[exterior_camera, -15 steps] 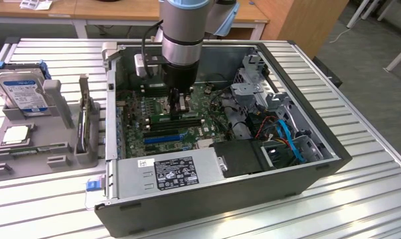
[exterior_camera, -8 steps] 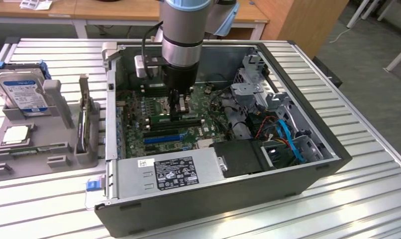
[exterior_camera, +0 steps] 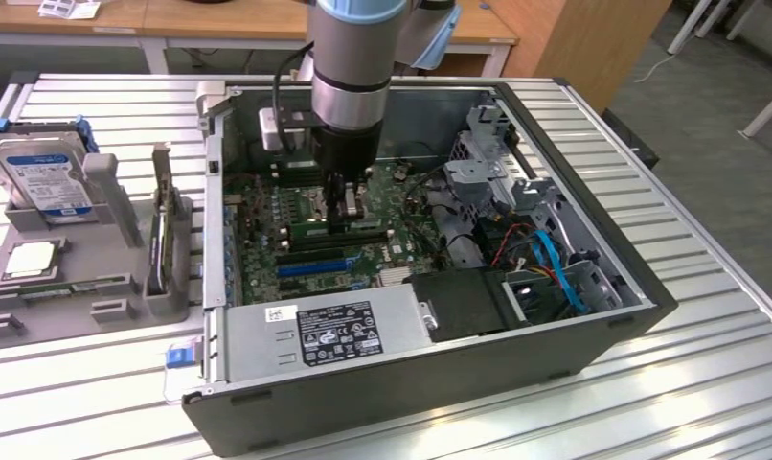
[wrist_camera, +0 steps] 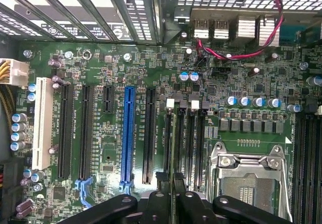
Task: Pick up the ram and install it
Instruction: 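Insert the ram into the slot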
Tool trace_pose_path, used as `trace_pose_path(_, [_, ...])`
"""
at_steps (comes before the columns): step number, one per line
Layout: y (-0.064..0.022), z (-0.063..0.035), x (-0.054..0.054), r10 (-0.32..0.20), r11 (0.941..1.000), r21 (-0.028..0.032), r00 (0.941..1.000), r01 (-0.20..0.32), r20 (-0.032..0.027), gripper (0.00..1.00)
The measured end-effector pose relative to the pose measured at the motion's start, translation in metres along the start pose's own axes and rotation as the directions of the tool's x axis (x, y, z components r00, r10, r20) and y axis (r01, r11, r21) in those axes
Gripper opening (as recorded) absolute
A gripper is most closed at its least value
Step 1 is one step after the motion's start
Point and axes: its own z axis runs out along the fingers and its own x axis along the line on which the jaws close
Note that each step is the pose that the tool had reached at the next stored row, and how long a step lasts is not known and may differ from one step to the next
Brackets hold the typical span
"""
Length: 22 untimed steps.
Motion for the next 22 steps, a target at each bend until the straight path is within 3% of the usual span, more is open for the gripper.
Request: trace_pose_path(22, [0.0010, 0.0031, -0.0001, 0.000, 1.0000, 0.0000, 1.0000, 0.000, -0.0001, 0.14])
